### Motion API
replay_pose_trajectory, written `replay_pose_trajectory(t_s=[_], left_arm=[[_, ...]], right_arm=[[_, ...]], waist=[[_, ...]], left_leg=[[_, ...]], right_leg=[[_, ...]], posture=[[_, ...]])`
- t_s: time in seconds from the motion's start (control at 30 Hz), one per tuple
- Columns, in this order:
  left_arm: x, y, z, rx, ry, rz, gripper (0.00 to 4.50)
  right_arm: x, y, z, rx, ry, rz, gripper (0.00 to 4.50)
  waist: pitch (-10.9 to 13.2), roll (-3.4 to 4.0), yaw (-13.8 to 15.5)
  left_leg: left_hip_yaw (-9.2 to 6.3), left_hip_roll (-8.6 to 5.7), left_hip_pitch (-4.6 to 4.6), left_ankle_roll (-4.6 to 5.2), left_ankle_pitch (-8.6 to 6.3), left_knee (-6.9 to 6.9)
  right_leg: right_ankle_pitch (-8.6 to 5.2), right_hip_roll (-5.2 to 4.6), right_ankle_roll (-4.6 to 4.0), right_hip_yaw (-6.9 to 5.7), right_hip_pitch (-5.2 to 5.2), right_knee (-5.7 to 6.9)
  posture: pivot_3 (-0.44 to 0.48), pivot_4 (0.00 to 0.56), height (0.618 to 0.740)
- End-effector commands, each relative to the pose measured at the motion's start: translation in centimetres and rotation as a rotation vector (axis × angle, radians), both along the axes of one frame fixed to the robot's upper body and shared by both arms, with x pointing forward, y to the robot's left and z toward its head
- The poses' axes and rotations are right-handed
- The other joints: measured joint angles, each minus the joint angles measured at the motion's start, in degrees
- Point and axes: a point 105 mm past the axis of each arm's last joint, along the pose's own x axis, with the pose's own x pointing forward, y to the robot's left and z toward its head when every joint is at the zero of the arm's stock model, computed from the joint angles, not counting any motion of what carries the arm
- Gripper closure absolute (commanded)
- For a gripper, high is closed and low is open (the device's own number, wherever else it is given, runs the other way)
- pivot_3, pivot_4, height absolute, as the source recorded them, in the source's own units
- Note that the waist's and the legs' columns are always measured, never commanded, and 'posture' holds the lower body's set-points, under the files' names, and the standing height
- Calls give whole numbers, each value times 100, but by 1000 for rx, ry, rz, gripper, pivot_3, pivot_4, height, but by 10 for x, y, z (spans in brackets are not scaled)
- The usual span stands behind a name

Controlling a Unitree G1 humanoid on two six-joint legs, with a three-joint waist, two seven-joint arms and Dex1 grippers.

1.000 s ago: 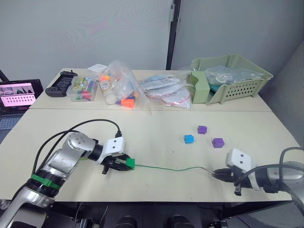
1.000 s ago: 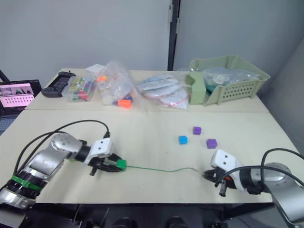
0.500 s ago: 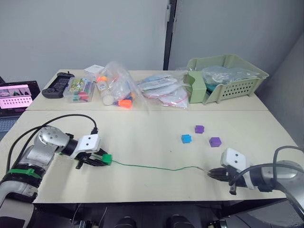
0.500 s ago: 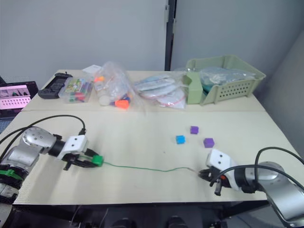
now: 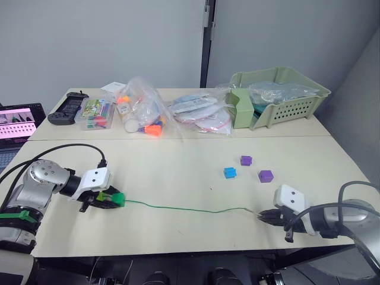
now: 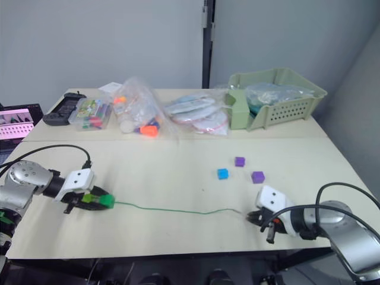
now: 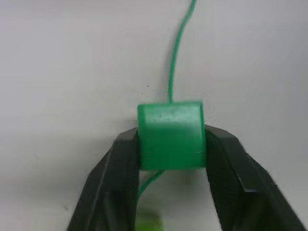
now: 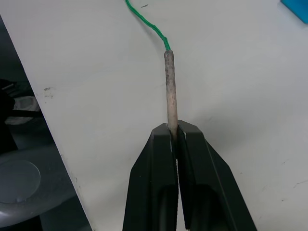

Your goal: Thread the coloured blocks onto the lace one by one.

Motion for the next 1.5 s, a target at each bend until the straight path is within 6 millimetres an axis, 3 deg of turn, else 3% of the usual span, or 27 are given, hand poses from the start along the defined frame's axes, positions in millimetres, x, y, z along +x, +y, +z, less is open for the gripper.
replay_pose_trajectory(t_s=[0.03, 0.1, 0.2, 0.37, 0.47, 0.53, 0.6, 0.67, 0.87, 1.07, 1.5], left_arm=[[5, -6, 19, -24, -43, -4, 915], [4, -13, 29, -53, -40, -21, 222], [6, -36, 49, -91, -62, -85, 222], [4, -90, 59, -217, -91, -187, 222], [-4, -136, 51, -303, -87, -249, 222], [-7, -150, 45, -324, -79, -251, 222], [-4, -186, 31, -377, -117, -234, 222], [-2, -210, 26, -435, -119, -215, 222], [-13, -243, 12, -478, -96, -267, 222], [-10, -244, 7, -461, -116, -270, 222], [-9, -248, 5, -466, -111, -262, 4429]], right_arm=[[2, 4, 6, 8, -38, 25, 4500], [2, 5, 6, 9, -40, 28, 4500], [3, 8, 8, 16, -48, 43, 4500], [8, 19, 12, 26, -62, 85, 4500], [12, 33, 13, 34, -71, 133, 4500], [14, 39, 13, 33, -75, 152, 4500], [19, 53, 10, 22, -82, 191, 4500], [21, 62, 7, 9, -82, 222, 4500], [21, 75, 5, 7, -83, 260, 4500], [22, 77, 6, 7, -84, 263, 4500], [21, 78, 7, 15, -82, 265, 4500]], waist=[[0, 0, 30], [1, -1, 76], [3, -5, 133], [3, -5, 162], [3, -5, 160], [3, -6, 160], [3, -5, 145], [3, -6, 159], [3, -5, 164], [3, -5, 163], [3, -5, 168]], left_leg=[[1, -3, -2, 0, 0, 0], [-1, -7, -10, 0, 0, 8], [-3, -8, -16, 0, 0, 19], [-2, -12, -18, 0, 0, 25], [-6, -11, -22, 0, 0, 33], [-8, -11, -24, 0, 0, 35], [-10, -11, -25, 0, 0, 35], [-9, -14, -19, 0, 0, 38], [-15, -17, -30, 0, 0, 50], [-16, -17, -29, 0, 0, 50], [-16, -18, -29, 0, 0, 50]], right_leg=[[0, -4, 0, 0, 0, 1], [0, -7, 1, -1, 0, -1], [-1, -9, 2, -2, -1, -1], [-1, -12, 4, -1, 0, 1], [-1, -11, 4, -2, 2, 3], [0, -10, 4, -2, 1, 3], [0, -7, 4, -3, -1, 5], [0, -9, 4, -1, 3, 7], [1, -9, 4, -4, 0, 11], [1, -9, 3, -4, 0, 11], [1, -11, 3, -4, 1, 10]], posture=[[0, 150, 740], [0, 150, 740], [0, 150, 740], [0, 150, 740], [0, 150, 740], [0, 150, 740], [0, 150, 740], [0, 150, 740], [0, 150, 740], [0, 150, 740], [0, 150, 740]])
